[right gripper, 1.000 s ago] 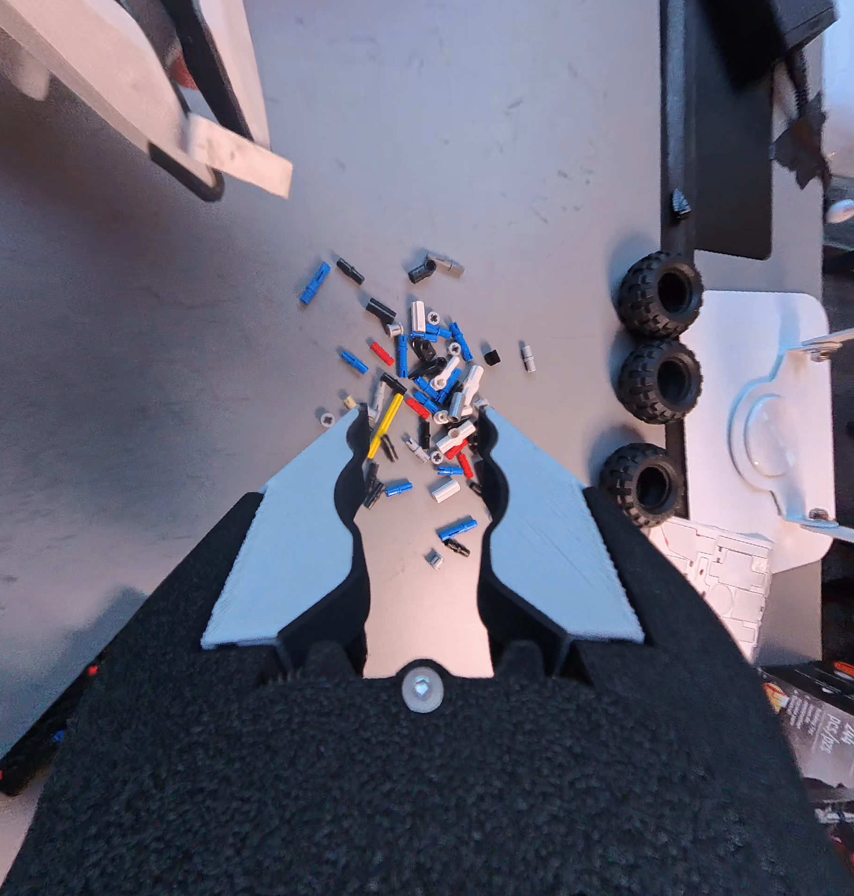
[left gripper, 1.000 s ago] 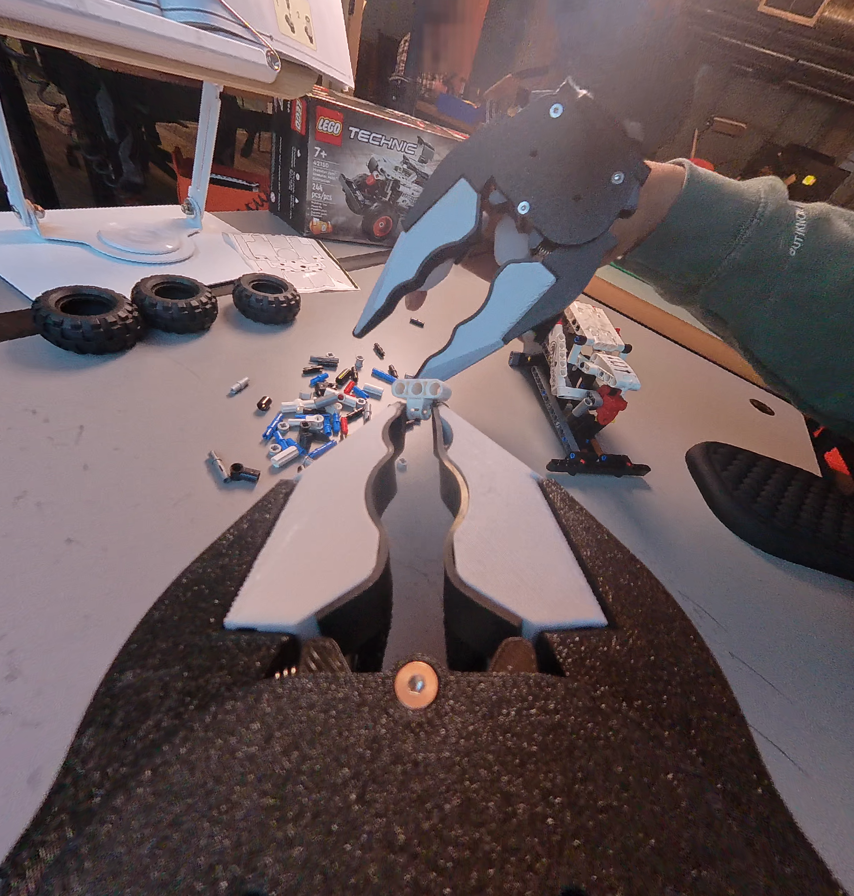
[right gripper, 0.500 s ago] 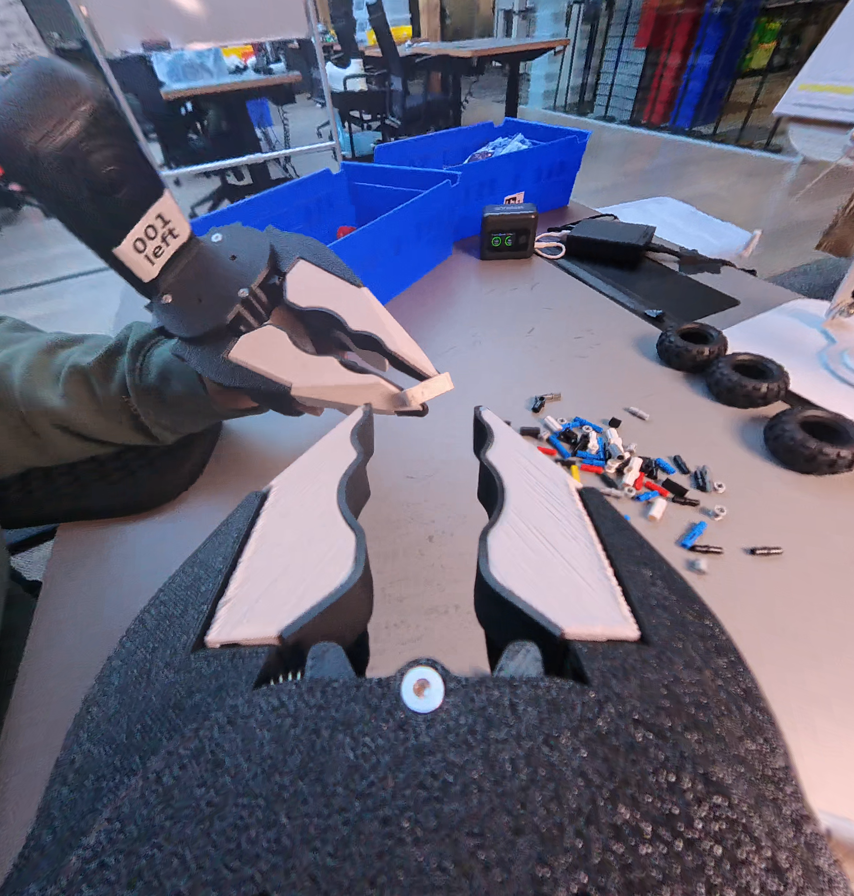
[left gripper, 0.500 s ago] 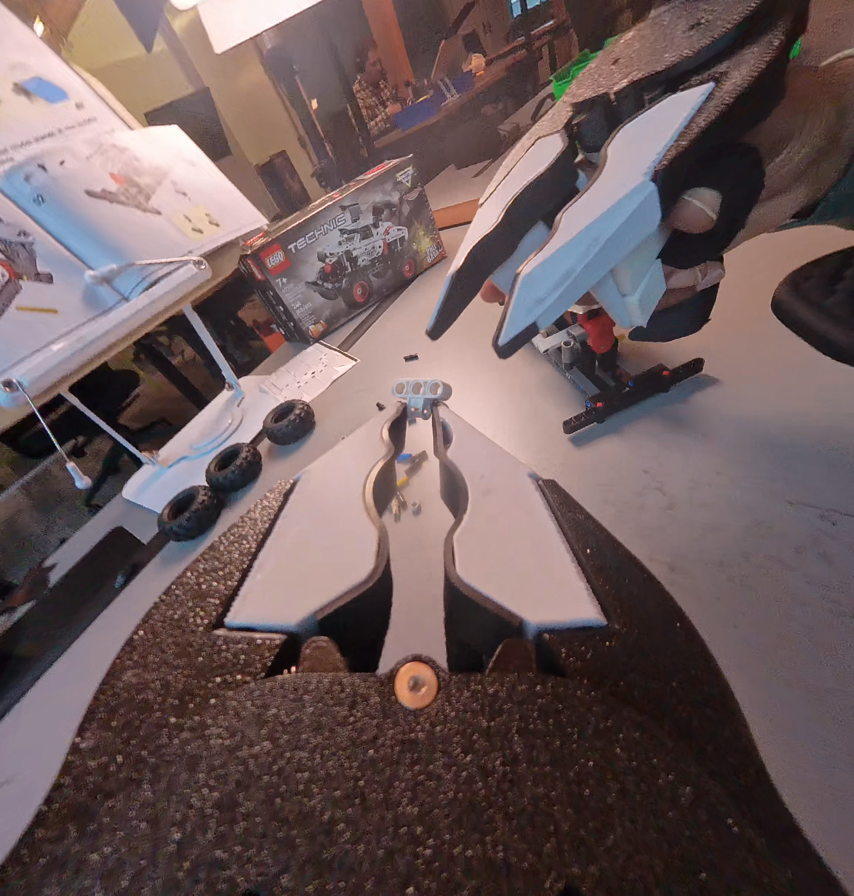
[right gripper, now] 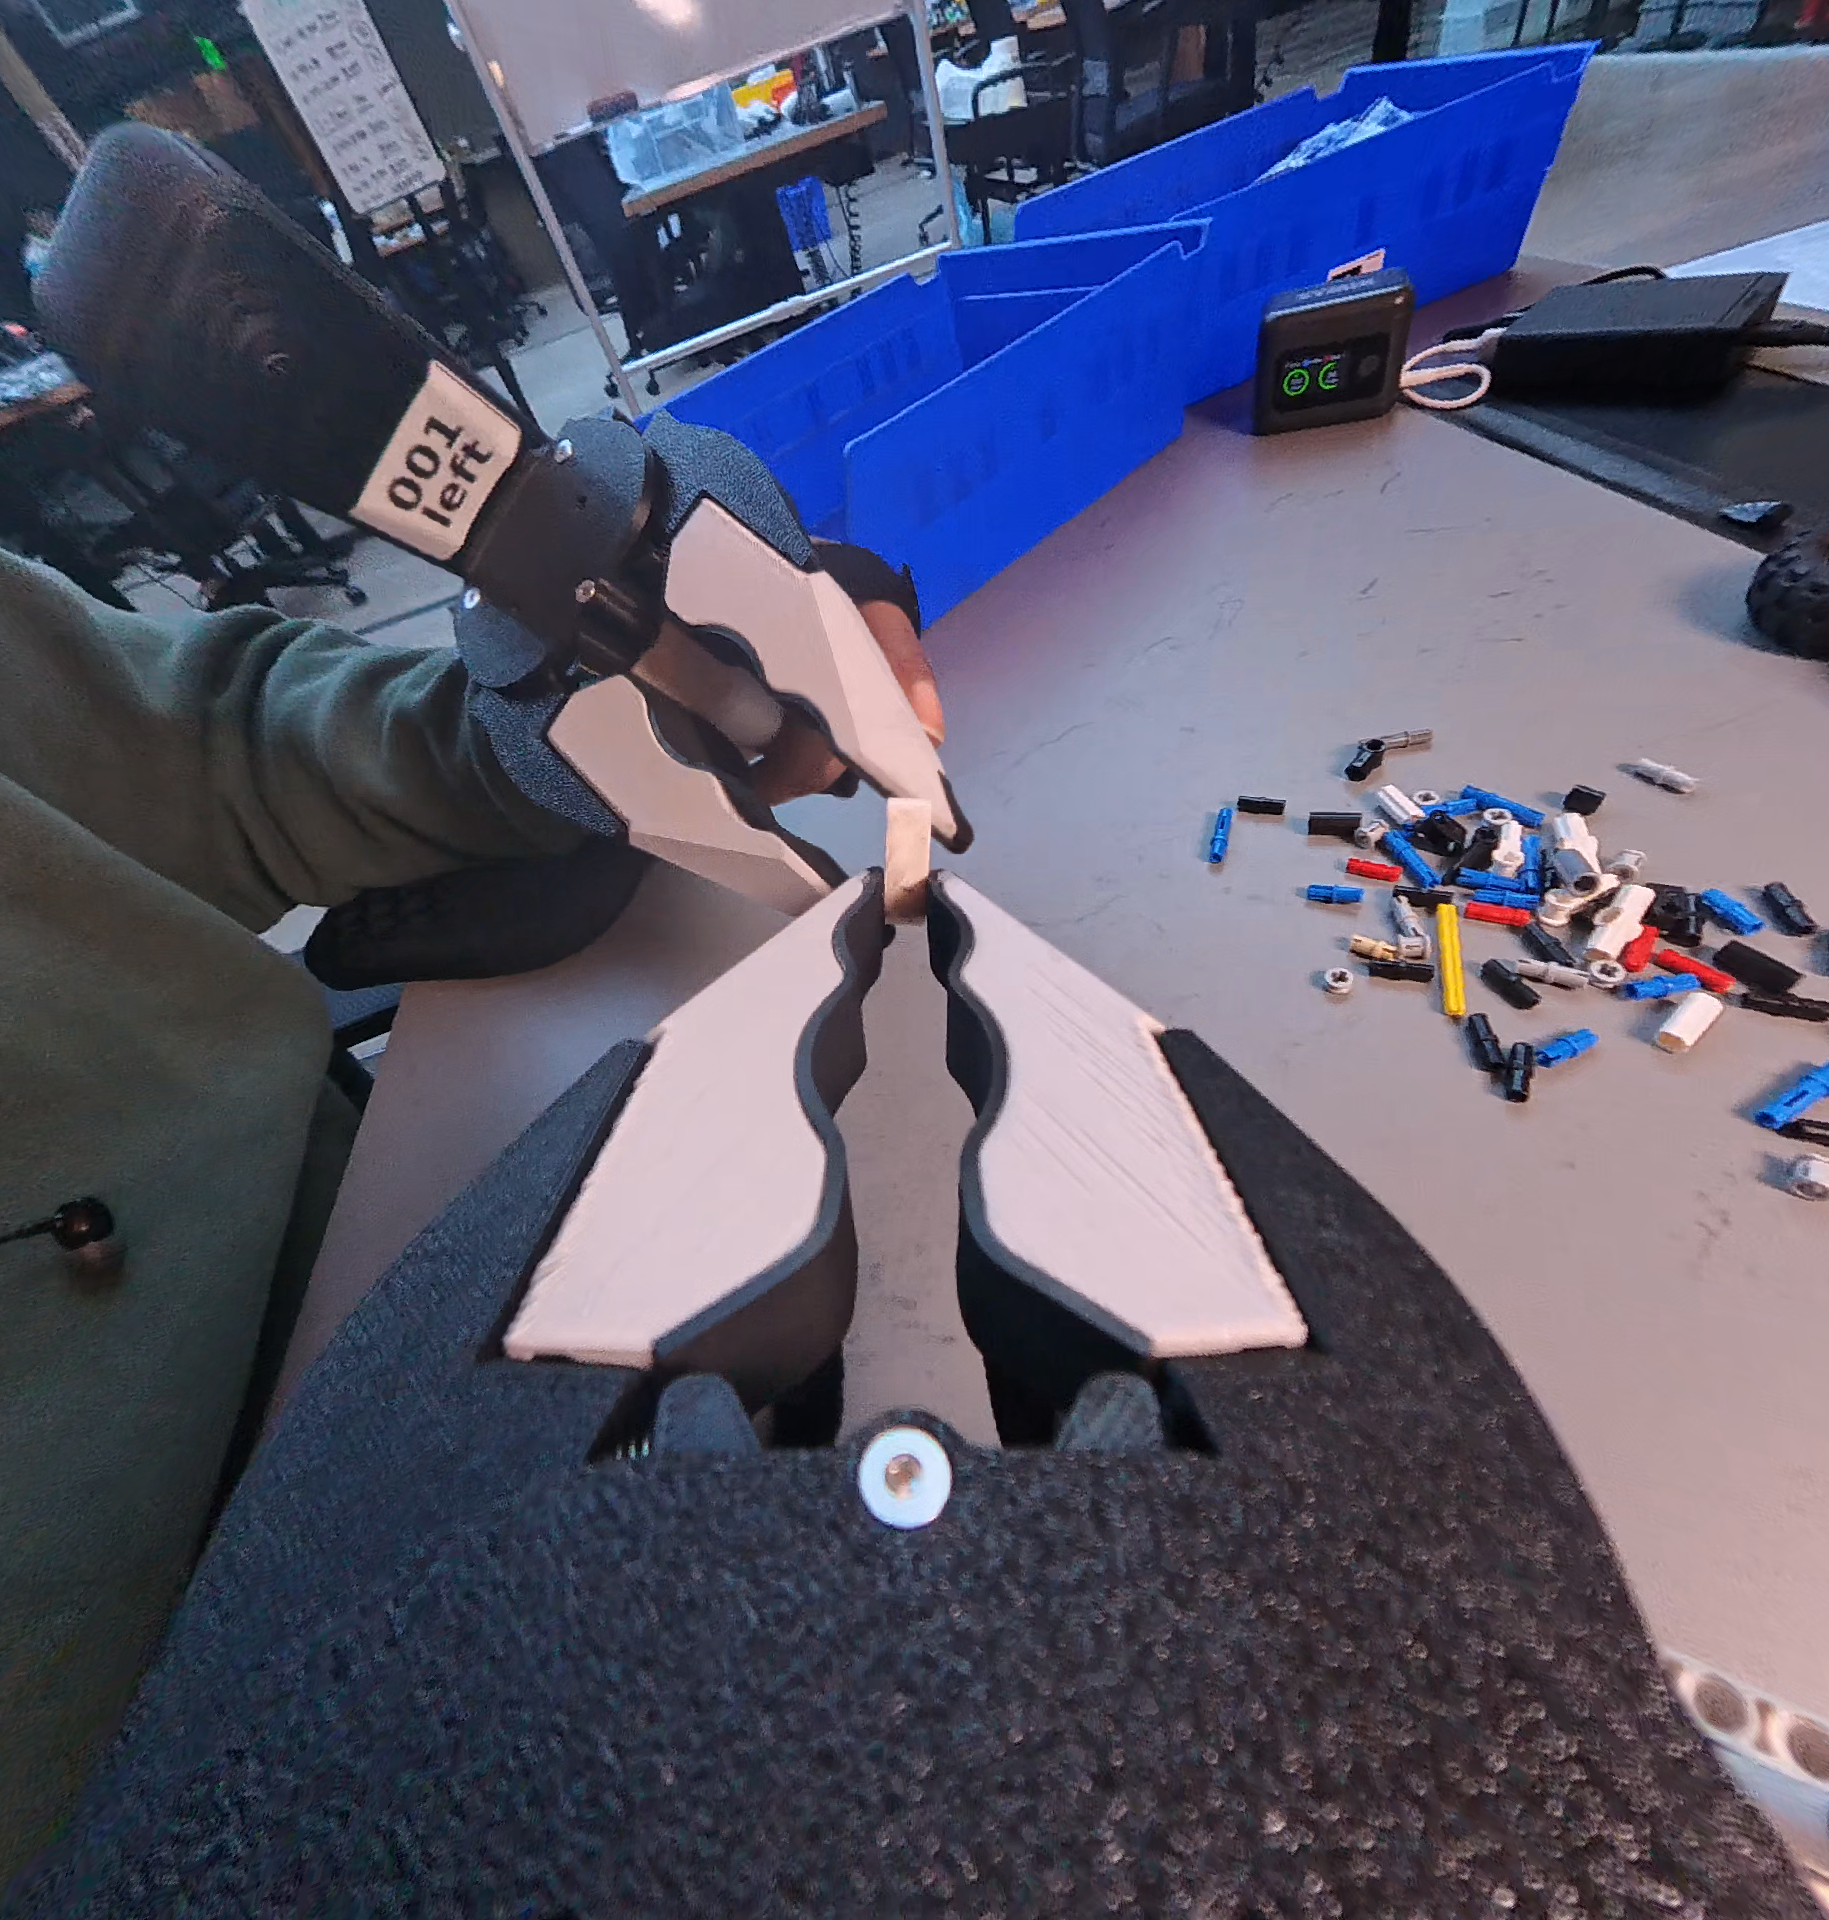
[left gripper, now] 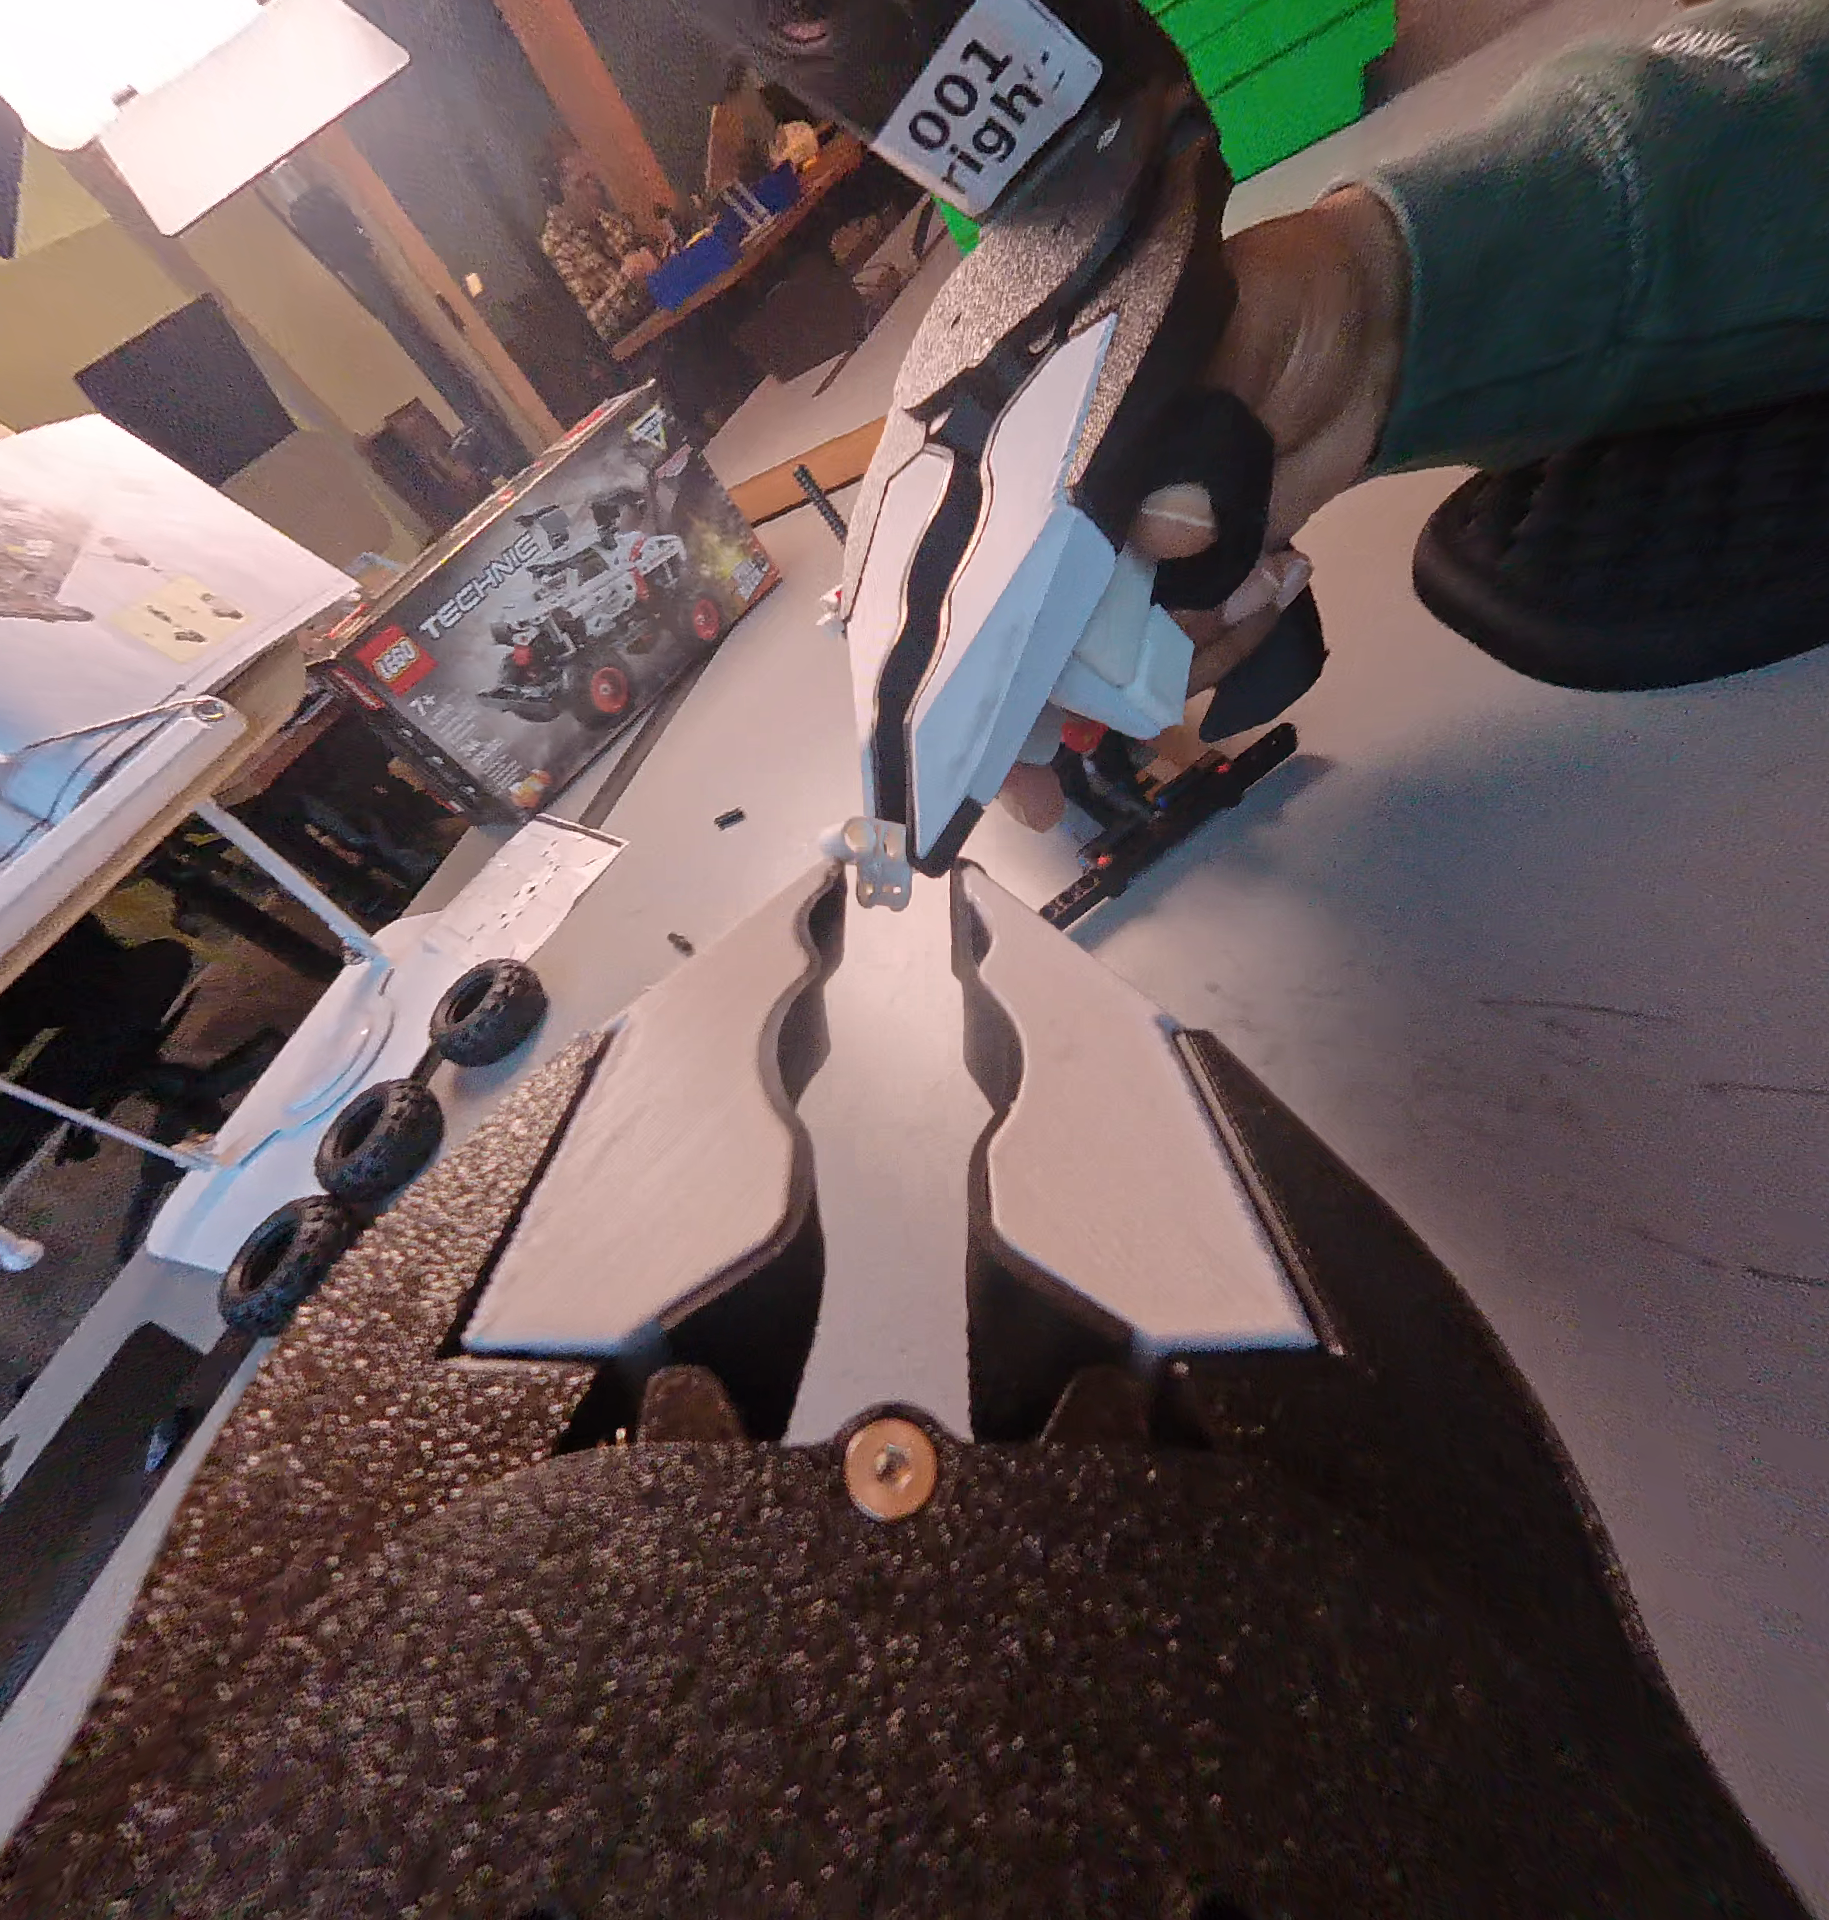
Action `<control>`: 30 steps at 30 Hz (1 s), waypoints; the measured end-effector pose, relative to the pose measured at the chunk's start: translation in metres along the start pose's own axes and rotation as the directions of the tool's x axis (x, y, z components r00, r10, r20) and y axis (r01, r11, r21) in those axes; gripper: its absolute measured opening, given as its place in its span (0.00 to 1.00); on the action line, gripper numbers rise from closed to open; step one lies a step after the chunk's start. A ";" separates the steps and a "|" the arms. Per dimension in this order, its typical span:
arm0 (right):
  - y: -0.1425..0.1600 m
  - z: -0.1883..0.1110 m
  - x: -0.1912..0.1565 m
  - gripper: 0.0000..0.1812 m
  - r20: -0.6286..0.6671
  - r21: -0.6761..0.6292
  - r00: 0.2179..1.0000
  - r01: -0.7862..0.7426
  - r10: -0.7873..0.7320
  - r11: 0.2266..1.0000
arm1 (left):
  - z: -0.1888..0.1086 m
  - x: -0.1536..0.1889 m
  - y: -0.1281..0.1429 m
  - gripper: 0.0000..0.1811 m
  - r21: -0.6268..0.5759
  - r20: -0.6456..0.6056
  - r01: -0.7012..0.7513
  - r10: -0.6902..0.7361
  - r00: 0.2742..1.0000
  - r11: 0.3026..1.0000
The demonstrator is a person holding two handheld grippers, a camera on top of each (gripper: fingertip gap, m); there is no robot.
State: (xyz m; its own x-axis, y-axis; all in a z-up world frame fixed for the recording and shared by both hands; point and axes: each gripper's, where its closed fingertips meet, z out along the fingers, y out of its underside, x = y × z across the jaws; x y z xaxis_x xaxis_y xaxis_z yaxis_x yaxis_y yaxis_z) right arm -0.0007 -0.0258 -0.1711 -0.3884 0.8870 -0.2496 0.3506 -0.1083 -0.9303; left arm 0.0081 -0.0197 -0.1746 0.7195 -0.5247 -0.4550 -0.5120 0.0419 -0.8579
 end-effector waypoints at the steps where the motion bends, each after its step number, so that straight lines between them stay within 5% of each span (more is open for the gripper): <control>1: 0.000 -0.001 -0.001 0.04 0.016 0.002 1.000 -0.016 0.016 1.000 | 0.000 0.002 -0.002 0.09 0.006 -0.014 0.008 -0.008 1.000 1.000; 8: -0.002 -0.004 -0.009 0.04 0.115 0.019 0.984 -0.139 0.136 0.990 | -0.004 0.005 -0.005 0.05 -0.004 -0.068 0.048 -0.048 0.997 0.999; 13: -0.014 -0.014 -0.006 0.10 0.078 0.080 0.993 -0.092 0.086 0.993 | -0.005 0.000 -0.006 0.05 -0.001 -0.094 0.170 -0.169 0.981 0.985; 22: -0.024 -0.060 0.002 0.18 -0.212 0.167 0.958 0.228 -0.191 0.959 | -0.020 -0.048 0.014 0.05 0.010 0.022 0.449 -0.449 0.893 0.893; 25: -0.011 -0.069 0.005 0.18 -0.307 0.132 0.921 0.292 -0.241 0.947 | -0.056 -0.090 0.012 0.05 0.038 0.191 0.460 -0.458 0.868 0.887; 28: 0.001 -0.081 0.008 0.17 -0.376 0.089 0.880 0.346 -0.290 0.934 | -0.125 -0.143 0.024 0.05 -0.018 0.437 0.477 -0.422 0.795 0.879; 30: 0.005 -0.088 0.008 0.17 -0.400 0.082 0.867 0.356 -0.296 0.931 | -0.176 -0.167 0.051 0.05 -0.093 0.542 0.580 -0.448 0.711 0.809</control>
State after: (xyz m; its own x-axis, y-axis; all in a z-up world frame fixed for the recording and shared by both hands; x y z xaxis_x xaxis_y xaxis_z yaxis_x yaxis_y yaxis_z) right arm 0.0723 0.0203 -0.1538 -0.0995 0.9810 0.1666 0.1180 0.1779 -0.9769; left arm -0.2210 -0.0798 -0.0999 0.9953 0.0687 -0.0683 -0.0401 -0.3493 -0.9362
